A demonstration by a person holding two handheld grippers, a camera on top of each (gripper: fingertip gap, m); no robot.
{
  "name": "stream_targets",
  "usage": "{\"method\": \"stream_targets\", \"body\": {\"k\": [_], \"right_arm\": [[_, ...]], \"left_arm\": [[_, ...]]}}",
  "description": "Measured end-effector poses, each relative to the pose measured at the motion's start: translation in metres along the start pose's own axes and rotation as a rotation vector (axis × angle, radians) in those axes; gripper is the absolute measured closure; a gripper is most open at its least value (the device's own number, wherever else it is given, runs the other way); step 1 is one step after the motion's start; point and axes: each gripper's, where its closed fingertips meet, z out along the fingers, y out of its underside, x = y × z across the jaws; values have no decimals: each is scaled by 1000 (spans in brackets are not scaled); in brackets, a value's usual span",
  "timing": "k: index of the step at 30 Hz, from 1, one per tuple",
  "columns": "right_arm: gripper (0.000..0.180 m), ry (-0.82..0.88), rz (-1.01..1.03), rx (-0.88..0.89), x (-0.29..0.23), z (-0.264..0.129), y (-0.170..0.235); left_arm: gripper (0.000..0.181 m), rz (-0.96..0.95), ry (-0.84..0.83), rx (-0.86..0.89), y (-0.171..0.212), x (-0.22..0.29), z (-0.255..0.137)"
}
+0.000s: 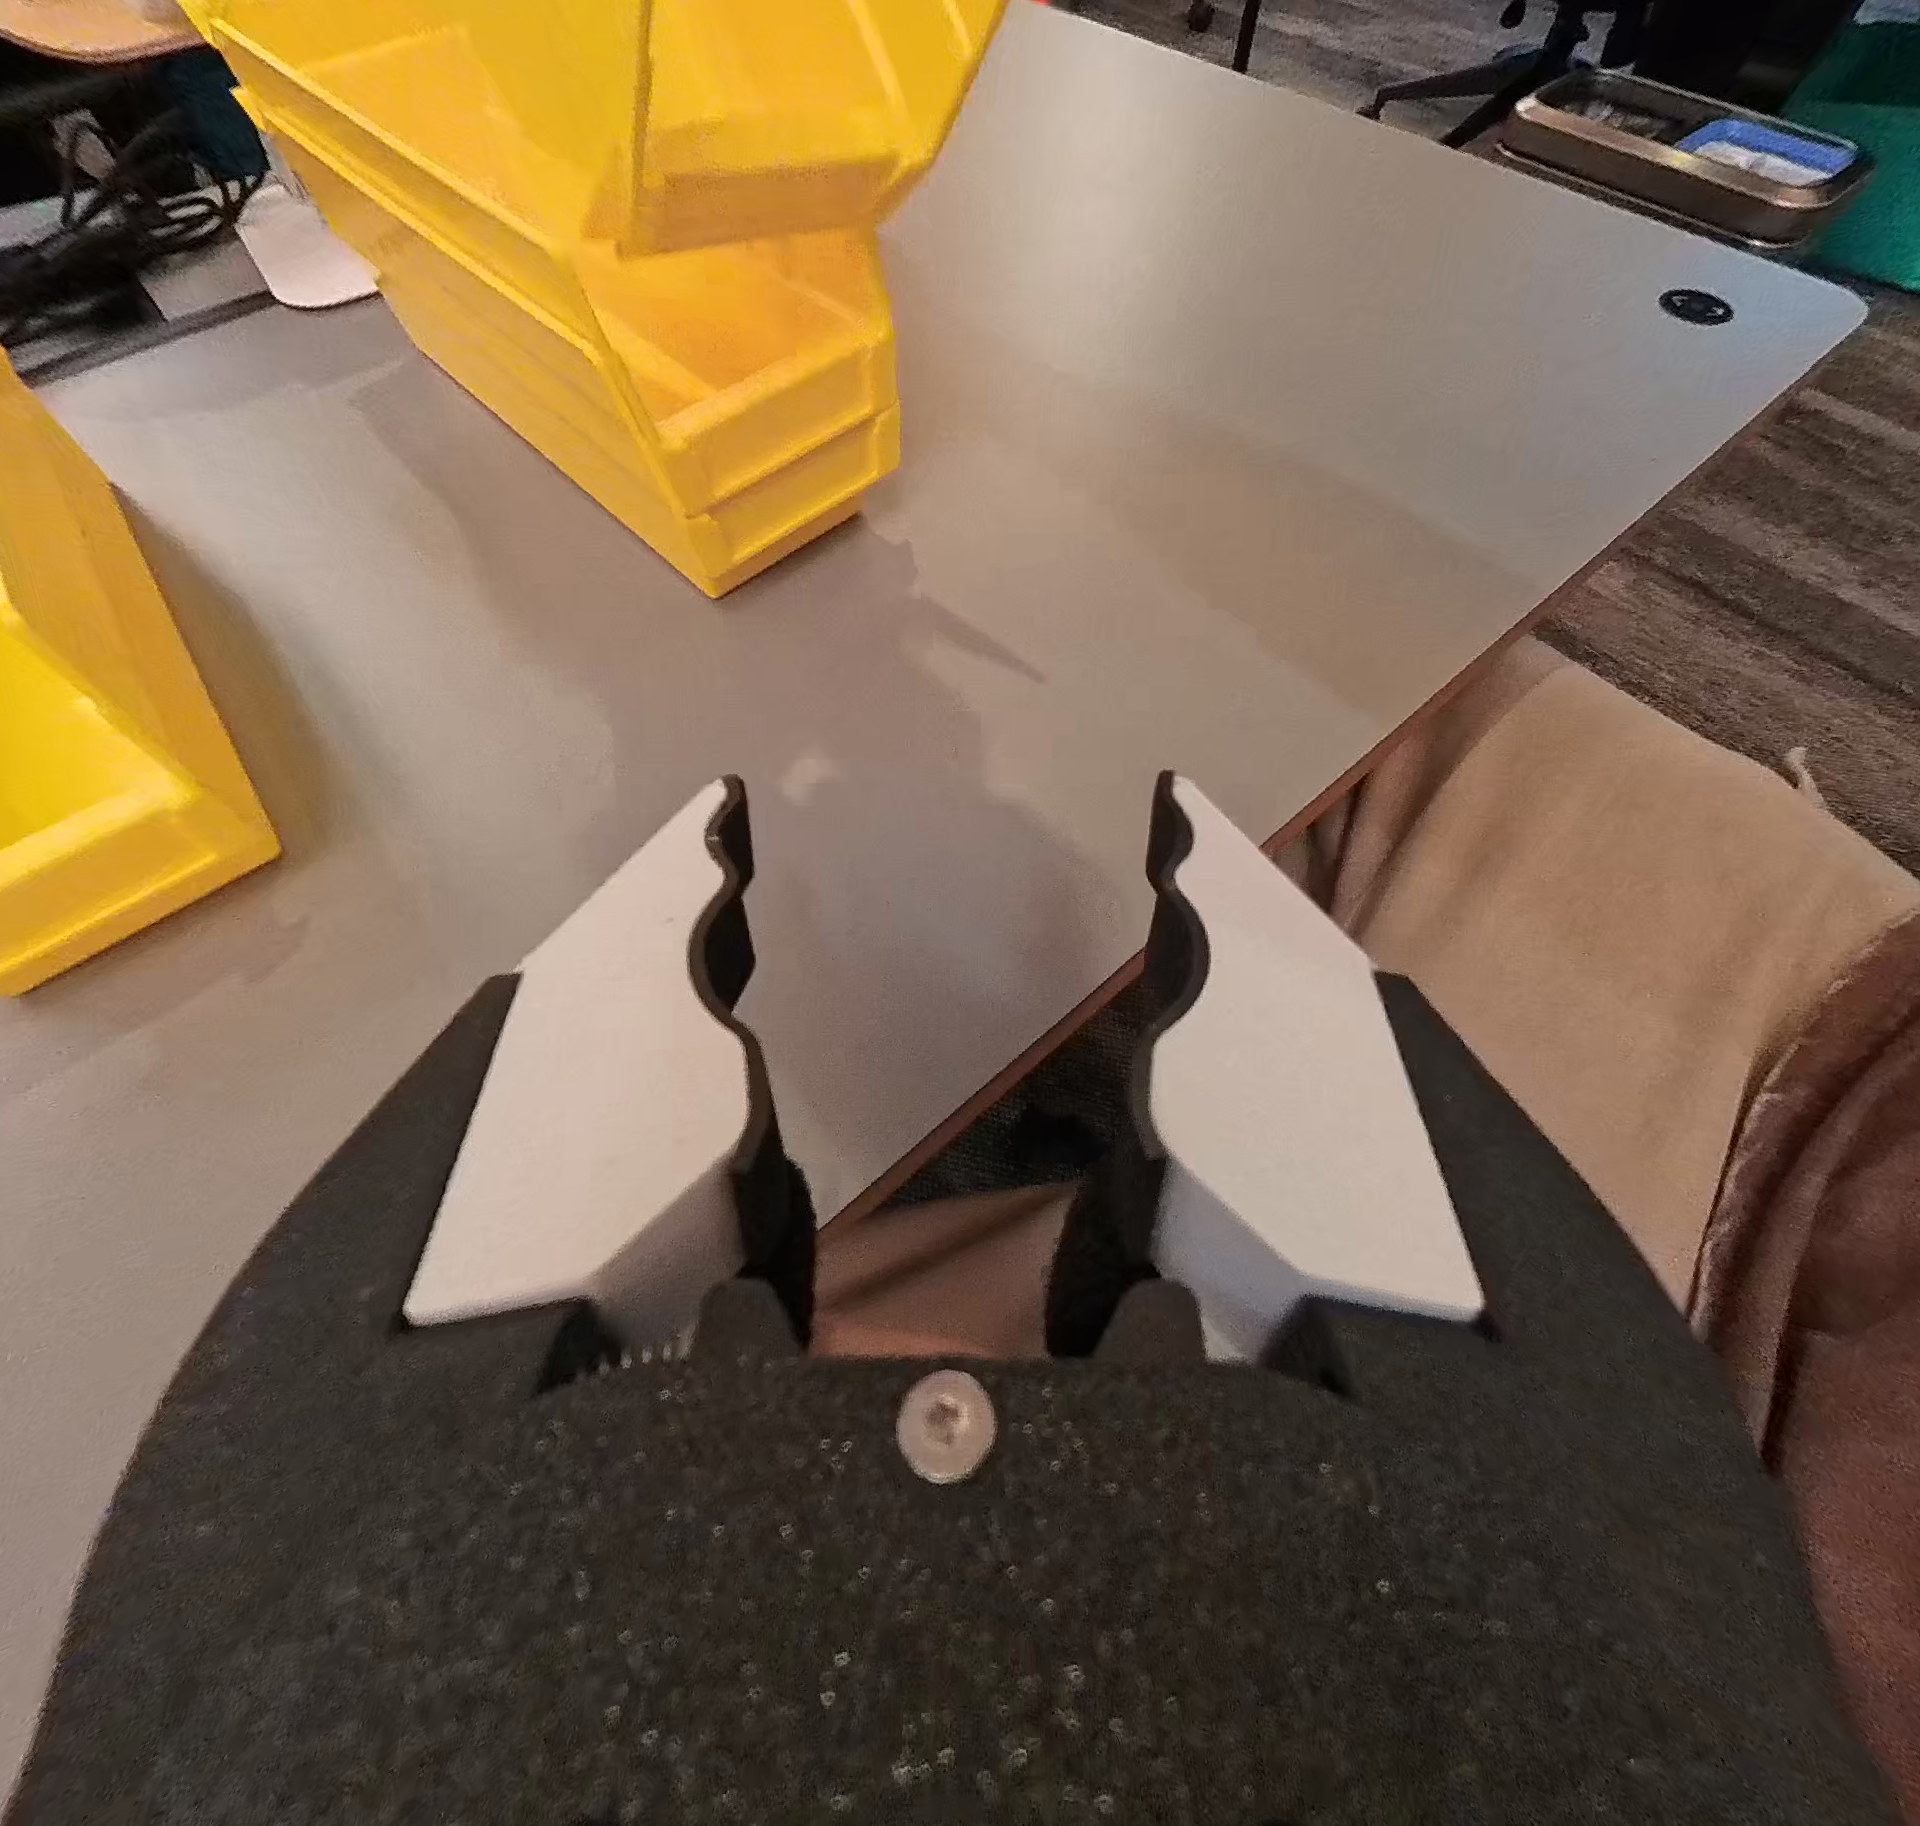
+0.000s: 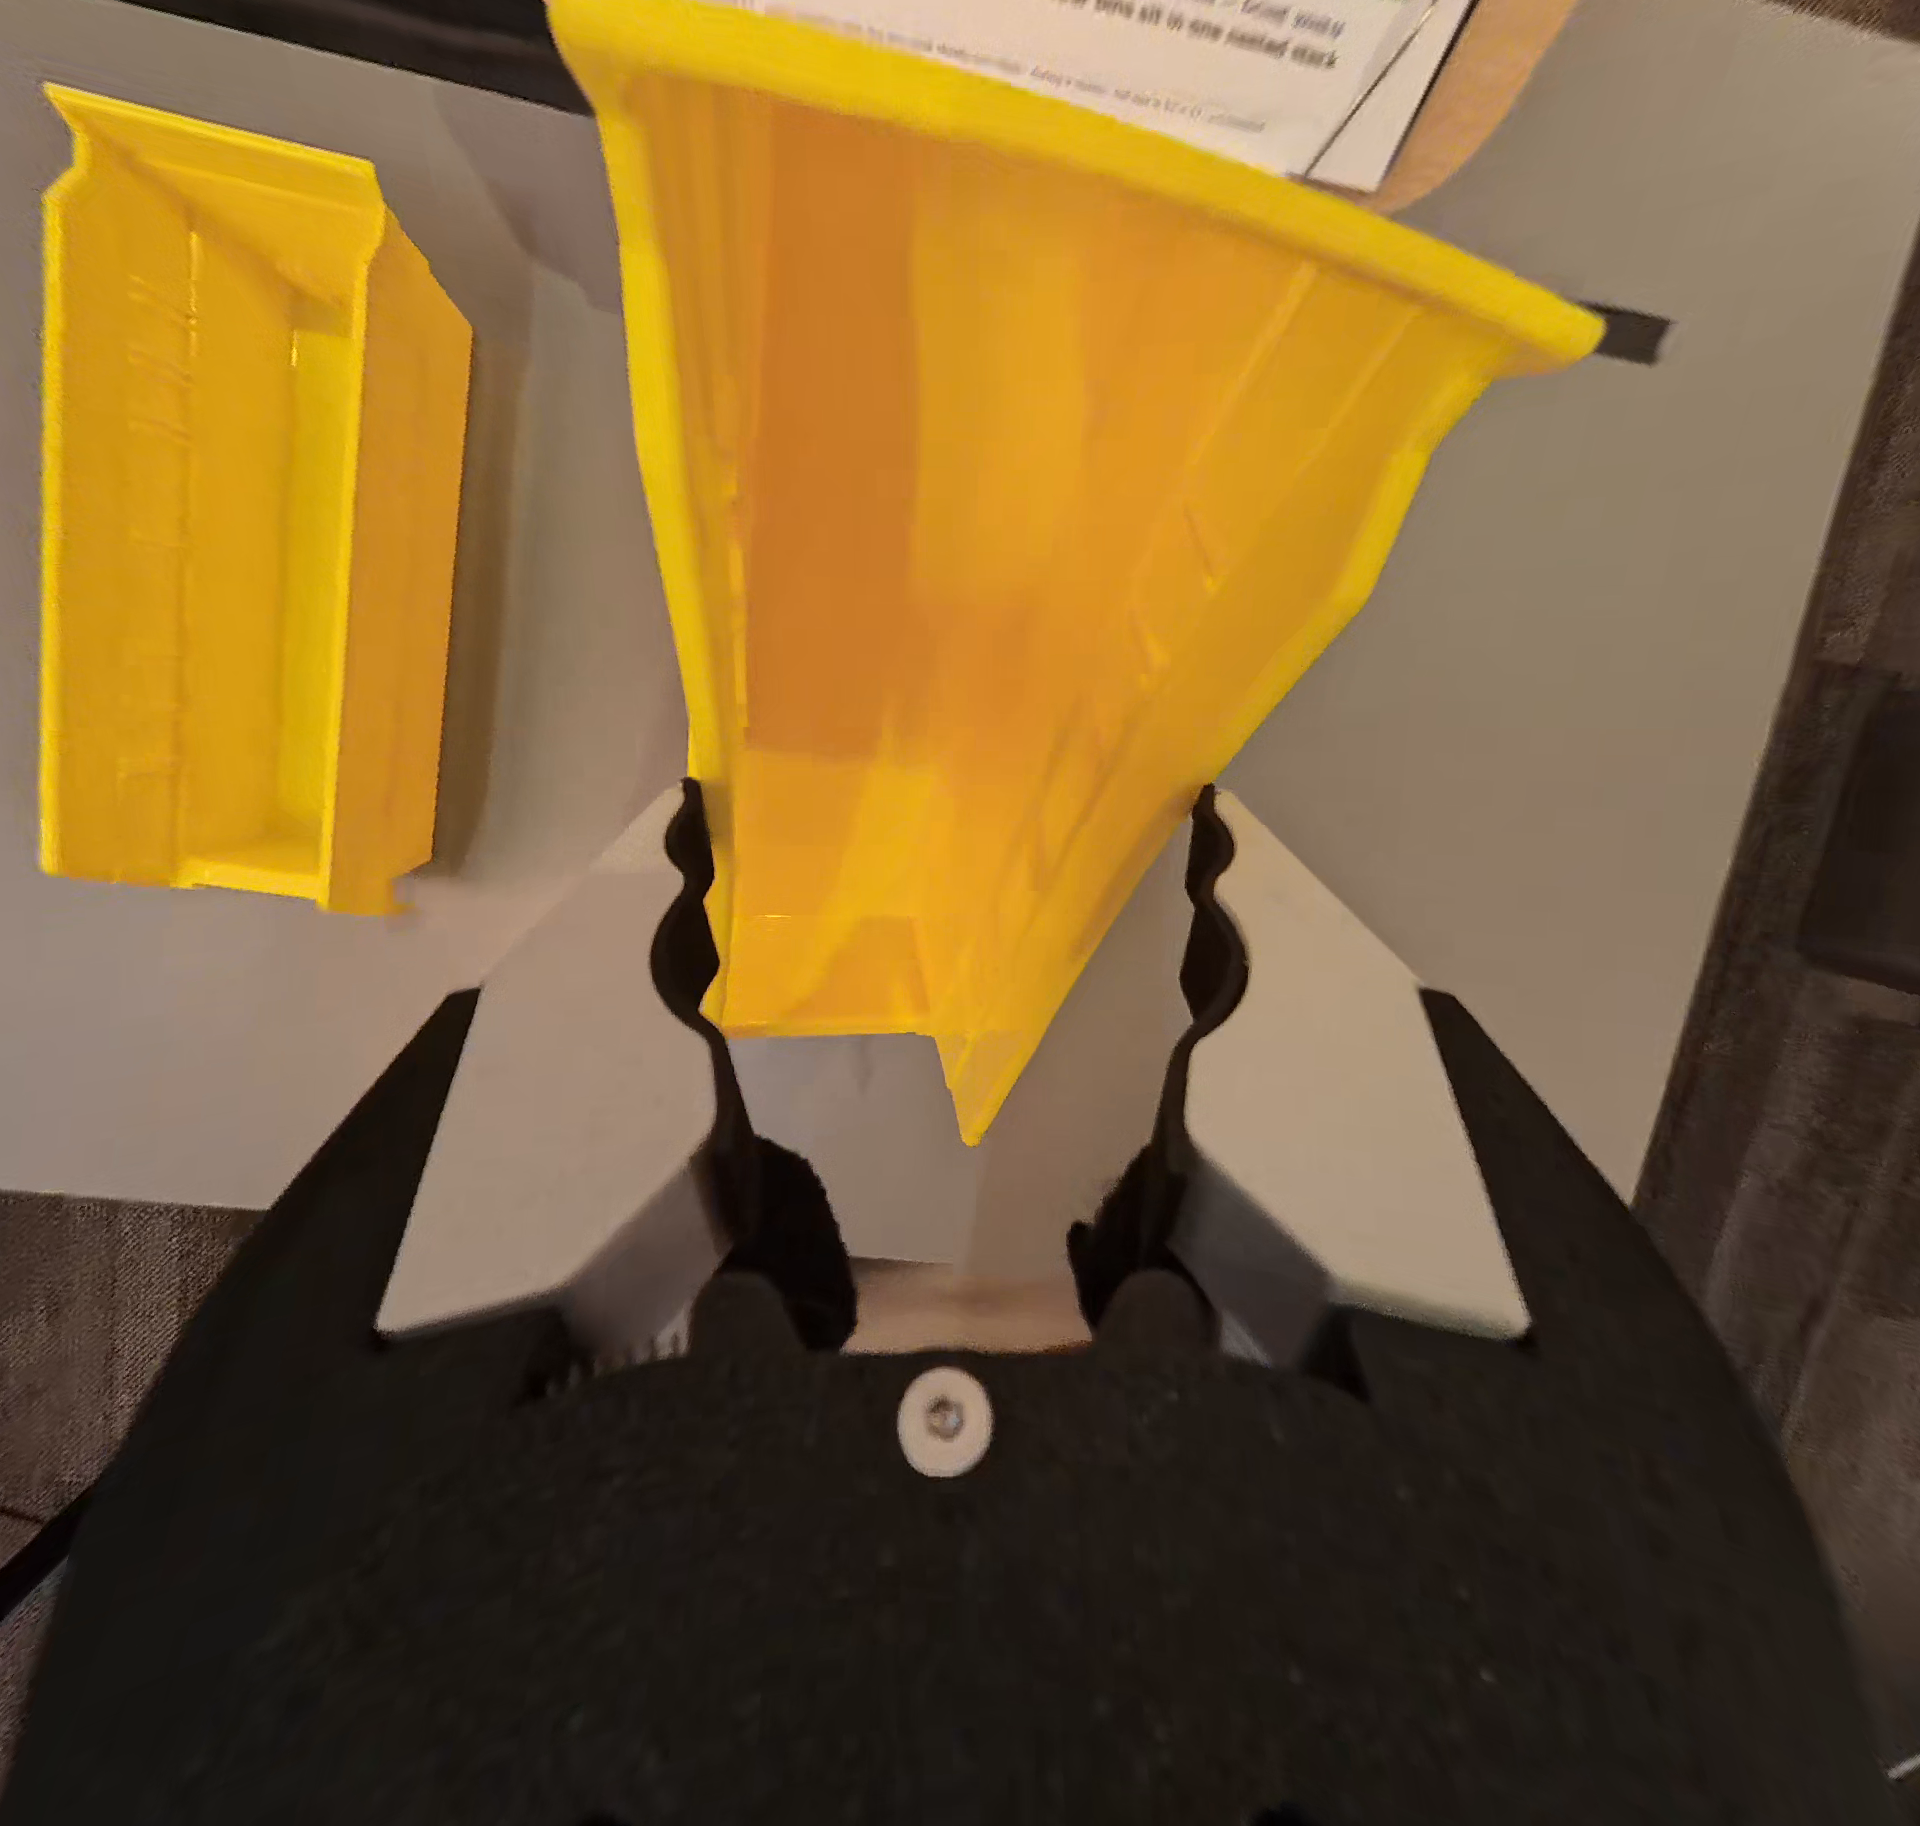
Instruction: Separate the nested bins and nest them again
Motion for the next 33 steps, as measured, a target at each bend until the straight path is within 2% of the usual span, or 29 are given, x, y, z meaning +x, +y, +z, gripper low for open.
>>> {"method": "stream_targets", "body": {"k": [6,10,16,20,23,33], "right_arm": [[87,38,-5,23,41,-58,-1],[87,101,-41,-47,87,-54,7],[86,69,-62,-216,130,27,34],[86,12,-64,-311,133,93,50],[87,-6,-61,-307,133,136,45],[77,-31,-55,-385,141,227,32]], "left_arm": [[106,-16,-1,3,1,-1,-3],[106,-45,3,6,0,-4,-5],[106,-64,15,-17,3,-6,2],[105,-87,28,-28,5,-7,4],[105,-114,53,-36,7,-4,5],[105,-136,77,-82,16,-4,11]]}}
